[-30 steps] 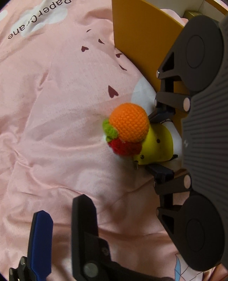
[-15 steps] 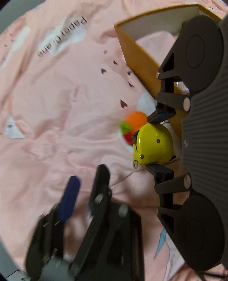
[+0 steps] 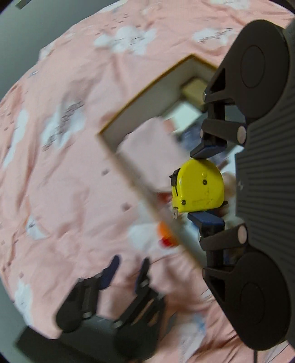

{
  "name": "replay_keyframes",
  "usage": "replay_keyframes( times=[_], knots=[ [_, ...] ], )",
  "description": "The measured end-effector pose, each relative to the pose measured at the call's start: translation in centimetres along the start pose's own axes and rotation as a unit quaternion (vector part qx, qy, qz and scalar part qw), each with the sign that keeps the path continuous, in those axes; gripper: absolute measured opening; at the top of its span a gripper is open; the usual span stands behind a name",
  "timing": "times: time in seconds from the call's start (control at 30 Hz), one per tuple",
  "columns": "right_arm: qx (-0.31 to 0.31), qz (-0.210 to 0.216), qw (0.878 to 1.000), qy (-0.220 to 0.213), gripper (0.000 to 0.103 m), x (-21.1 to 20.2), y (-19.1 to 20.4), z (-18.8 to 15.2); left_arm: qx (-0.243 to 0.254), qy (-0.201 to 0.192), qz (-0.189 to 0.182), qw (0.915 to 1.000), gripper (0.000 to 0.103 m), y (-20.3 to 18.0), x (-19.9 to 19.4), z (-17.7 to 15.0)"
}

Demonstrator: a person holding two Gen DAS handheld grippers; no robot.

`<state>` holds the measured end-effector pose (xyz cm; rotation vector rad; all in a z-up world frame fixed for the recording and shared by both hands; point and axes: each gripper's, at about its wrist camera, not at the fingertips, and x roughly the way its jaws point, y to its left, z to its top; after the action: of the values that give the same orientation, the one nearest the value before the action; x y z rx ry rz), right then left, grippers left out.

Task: Organize objects
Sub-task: 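Carry the tape measure into the box with the right gripper while the left grasps the orange fruit toy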

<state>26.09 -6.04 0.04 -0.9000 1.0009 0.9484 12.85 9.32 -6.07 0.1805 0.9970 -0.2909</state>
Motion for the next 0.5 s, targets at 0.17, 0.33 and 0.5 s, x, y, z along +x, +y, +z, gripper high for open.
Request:
replay_keyframes(
  times=[0.17,0.33,0.5],
  knots=[
    [0.001,0.005,0.999,0.041,0.053,1.9,-1.3,-3.8,0.091,0.024,-0.033,0.995,0.052,-1.1,2.5,0.8],
    [-0.012,0.005,0.997,0.073,0.053,3.7,-2.9,-5.4,0.164,0.049,-0.053,0.9839,0.057,-2.4,5.1,0.9],
    [-0.069,0.008,0.99,0.12,0.053,6.6,-3.4,-5.9,0.199,0.058,-0.052,0.9769,0.057,-2.7,6.7,1.1]
  ],
)
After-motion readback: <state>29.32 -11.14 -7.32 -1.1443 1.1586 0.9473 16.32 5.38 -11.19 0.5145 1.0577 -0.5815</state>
